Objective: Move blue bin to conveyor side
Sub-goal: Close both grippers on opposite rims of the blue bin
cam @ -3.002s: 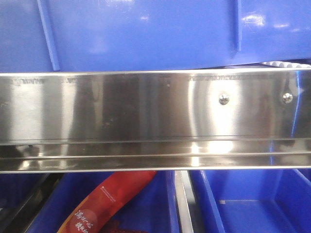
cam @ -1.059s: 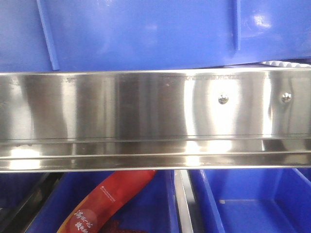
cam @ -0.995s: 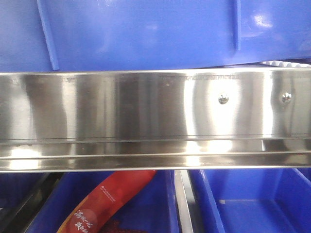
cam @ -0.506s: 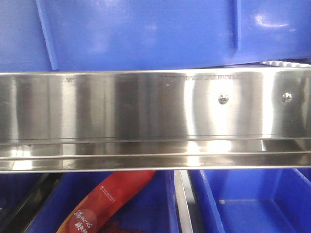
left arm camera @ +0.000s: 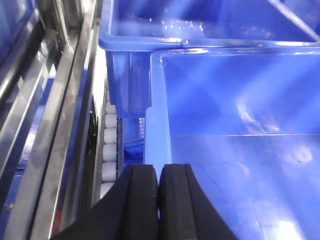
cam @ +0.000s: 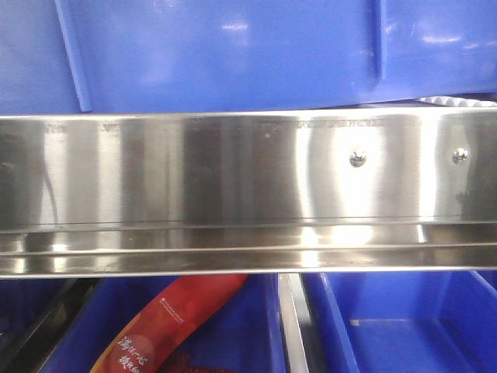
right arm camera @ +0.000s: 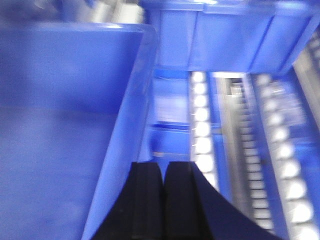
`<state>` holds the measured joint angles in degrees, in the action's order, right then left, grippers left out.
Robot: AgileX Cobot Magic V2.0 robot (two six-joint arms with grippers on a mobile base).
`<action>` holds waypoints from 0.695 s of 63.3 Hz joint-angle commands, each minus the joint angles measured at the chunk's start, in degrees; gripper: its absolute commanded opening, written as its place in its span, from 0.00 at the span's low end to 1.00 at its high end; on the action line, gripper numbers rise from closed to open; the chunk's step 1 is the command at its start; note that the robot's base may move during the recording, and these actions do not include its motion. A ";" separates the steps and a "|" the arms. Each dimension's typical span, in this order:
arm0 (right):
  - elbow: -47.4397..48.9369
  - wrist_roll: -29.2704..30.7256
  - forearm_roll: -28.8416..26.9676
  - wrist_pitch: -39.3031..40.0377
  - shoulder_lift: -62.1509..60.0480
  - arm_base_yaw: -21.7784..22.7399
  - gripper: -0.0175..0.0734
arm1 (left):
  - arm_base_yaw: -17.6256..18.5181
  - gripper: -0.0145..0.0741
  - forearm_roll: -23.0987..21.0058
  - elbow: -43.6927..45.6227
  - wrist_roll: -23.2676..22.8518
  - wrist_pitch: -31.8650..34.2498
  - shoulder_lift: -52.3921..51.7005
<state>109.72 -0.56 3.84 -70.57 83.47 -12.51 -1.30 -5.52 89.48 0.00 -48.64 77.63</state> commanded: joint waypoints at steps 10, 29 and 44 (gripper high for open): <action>0.98 -4.90 6.50 0.61 3.53 -3.99 0.11 | -0.06 0.14 -0.59 0.73 0.00 3.05 1.30; 0.98 -4.90 5.70 0.61 6.59 -3.99 0.11 | -0.06 0.14 -0.59 0.82 0.00 3.98 3.87; 1.00 -4.90 5.58 0.61 6.71 -3.99 0.35 | -0.06 0.14 -0.59 0.82 0.00 3.88 4.46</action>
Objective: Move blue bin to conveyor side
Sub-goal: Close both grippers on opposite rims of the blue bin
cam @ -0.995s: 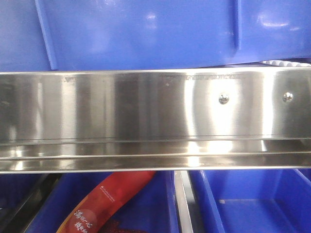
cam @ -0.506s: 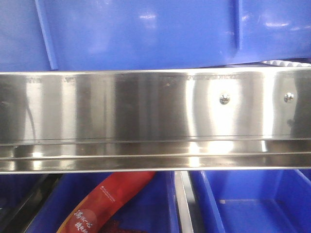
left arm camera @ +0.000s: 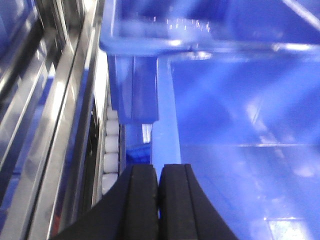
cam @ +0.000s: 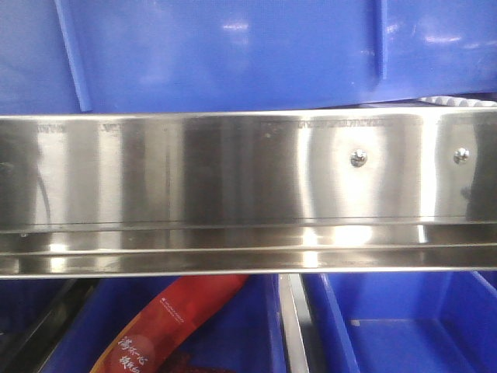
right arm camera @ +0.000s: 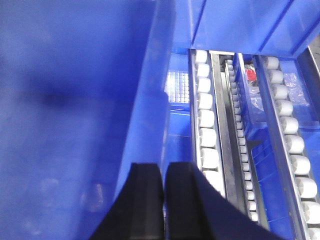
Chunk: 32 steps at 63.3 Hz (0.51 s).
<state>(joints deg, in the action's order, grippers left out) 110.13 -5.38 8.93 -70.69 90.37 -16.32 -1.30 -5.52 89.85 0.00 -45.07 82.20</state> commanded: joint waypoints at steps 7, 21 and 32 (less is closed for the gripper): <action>0.60 -0.08 0.02 0.73 -0.07 -0.18 0.51 | -0.06 0.14 -0.59 0.44 0.00 0.31 -0.11; 0.60 -0.08 -2.81 0.73 2.54 -0.18 0.52 | -0.06 0.14 -0.59 0.44 0.00 -0.95 -0.11; 0.60 -2.04 -4.35 0.73 4.43 -0.18 0.52 | -0.06 0.14 -0.59 0.44 0.00 -1.93 -0.11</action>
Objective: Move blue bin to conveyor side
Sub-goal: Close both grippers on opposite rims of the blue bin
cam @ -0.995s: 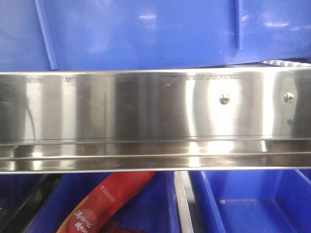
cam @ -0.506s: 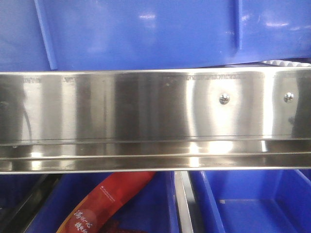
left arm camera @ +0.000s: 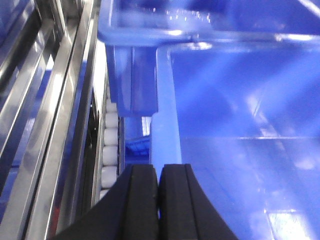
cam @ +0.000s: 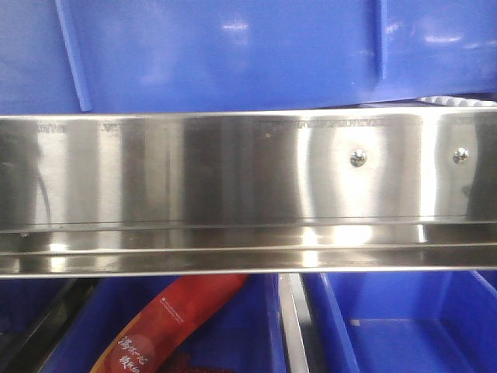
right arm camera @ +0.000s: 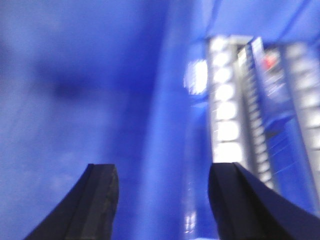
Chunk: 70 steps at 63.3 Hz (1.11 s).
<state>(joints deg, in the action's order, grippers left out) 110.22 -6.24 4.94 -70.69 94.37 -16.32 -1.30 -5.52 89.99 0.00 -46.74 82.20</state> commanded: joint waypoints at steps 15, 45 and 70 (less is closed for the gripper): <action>0.51 -1.86 -0.58 0.73 0.53 -0.05 0.52 | -0.06 0.14 -0.59 0.31 0.00 -1.35 -0.11; 0.51 -1.73 -0.13 0.73 0.53 0.06 0.36 | -0.06 0.14 -0.59 0.31 0.00 -1.47 -0.11; 0.51 -1.73 2.87 0.73 0.53 0.06 0.11 | -0.06 0.16 -0.59 0.31 0.00 -0.63 0.14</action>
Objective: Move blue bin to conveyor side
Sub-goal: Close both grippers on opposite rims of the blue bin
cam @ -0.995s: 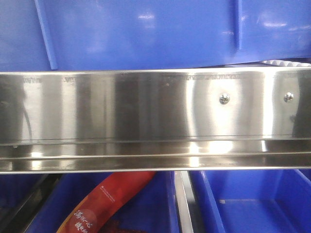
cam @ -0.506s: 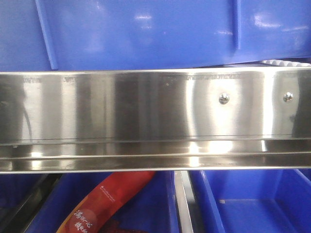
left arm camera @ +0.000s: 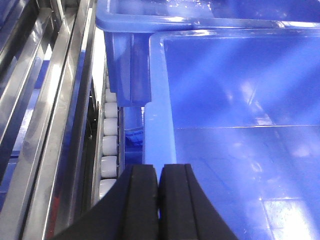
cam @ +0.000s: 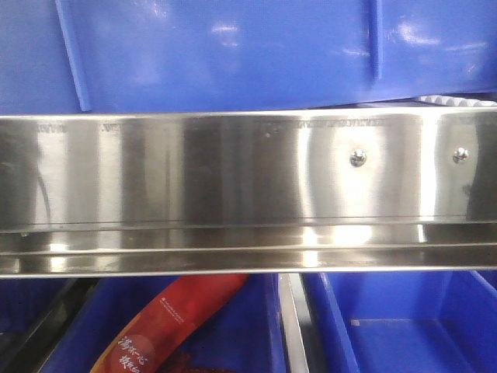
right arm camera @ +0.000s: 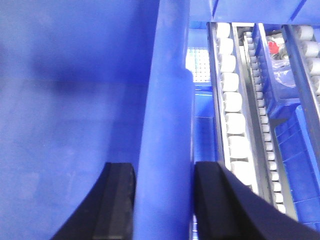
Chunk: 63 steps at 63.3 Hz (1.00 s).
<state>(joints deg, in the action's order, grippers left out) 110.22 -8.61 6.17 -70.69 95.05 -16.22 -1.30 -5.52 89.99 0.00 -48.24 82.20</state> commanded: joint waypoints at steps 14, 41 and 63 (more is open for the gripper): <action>0.51 0.64 1.65 0.73 -0.16 -0.04 0.11 | -0.06 0.49 -0.59 0.31 0.00 2.81 2.12; 0.51 0.64 1.65 0.73 -0.16 -0.04 0.11 | -0.06 0.60 -2.30 5.53 0.00 -0.11 9.11; 0.51 0.64 1.65 0.73 -0.16 -0.04 0.11 | -0.06 0.53 -3.28 10.25 0.00 -6.46 13.58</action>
<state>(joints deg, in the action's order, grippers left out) 110.22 -8.71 6.30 -70.58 95.13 -16.32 -1.30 -7.48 99.55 0.00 -54.27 95.58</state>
